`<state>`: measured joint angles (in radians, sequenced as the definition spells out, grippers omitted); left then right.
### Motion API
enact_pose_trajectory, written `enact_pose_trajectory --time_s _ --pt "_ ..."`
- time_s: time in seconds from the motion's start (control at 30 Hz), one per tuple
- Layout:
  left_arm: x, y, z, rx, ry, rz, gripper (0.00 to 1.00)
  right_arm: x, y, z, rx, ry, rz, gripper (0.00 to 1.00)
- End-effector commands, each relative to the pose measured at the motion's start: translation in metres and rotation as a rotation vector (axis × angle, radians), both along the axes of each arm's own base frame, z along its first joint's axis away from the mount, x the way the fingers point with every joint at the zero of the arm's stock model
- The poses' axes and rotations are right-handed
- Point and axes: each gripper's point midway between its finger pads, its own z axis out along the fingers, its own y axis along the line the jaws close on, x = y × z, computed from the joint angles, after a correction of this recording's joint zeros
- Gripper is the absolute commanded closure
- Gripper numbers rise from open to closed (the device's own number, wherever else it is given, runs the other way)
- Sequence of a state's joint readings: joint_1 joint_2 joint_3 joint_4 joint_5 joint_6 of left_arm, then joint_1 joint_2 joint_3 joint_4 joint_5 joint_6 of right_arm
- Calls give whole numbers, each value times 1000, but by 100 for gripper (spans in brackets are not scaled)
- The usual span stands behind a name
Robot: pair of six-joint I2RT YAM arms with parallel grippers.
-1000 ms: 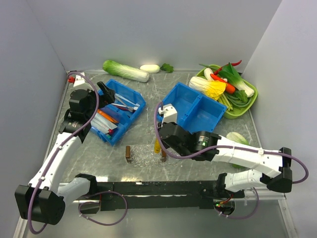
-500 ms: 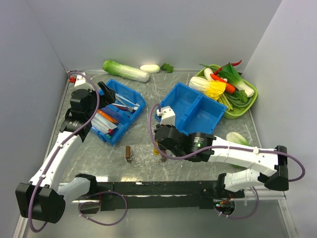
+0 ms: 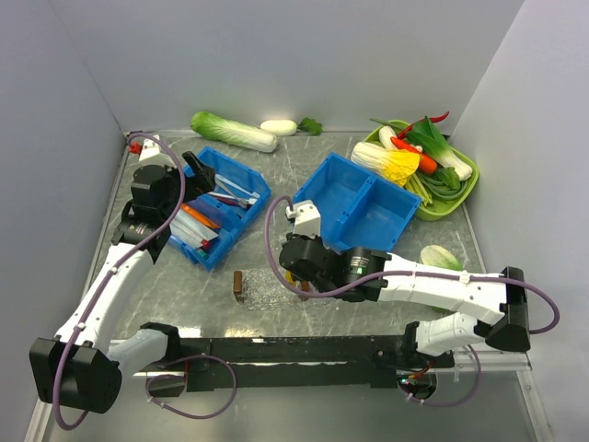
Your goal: Prepare toiletry sets of a toothbrush and toothpaste on the tray
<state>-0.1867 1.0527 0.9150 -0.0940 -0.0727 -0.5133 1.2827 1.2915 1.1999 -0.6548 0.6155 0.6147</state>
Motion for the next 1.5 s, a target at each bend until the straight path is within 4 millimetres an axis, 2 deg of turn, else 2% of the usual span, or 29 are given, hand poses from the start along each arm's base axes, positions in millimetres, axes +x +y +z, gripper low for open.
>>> enact_pose_trajectory --time_s 0.0,0.6,1.17,1.47 --pt "3 -3 12 -18 -39 -15 3 5 8 20 58 -36 -33 100" --pt "3 -6 13 -21 -40 -28 4 6 14 10 32 -30 -47 100" --pt "4 -9 8 -24 -27 -41 4 4 11 31 52 -62 -48 100" --pt "4 -9 8 -24 -27 -39 3 5 12 19 18 -53 -59 100"
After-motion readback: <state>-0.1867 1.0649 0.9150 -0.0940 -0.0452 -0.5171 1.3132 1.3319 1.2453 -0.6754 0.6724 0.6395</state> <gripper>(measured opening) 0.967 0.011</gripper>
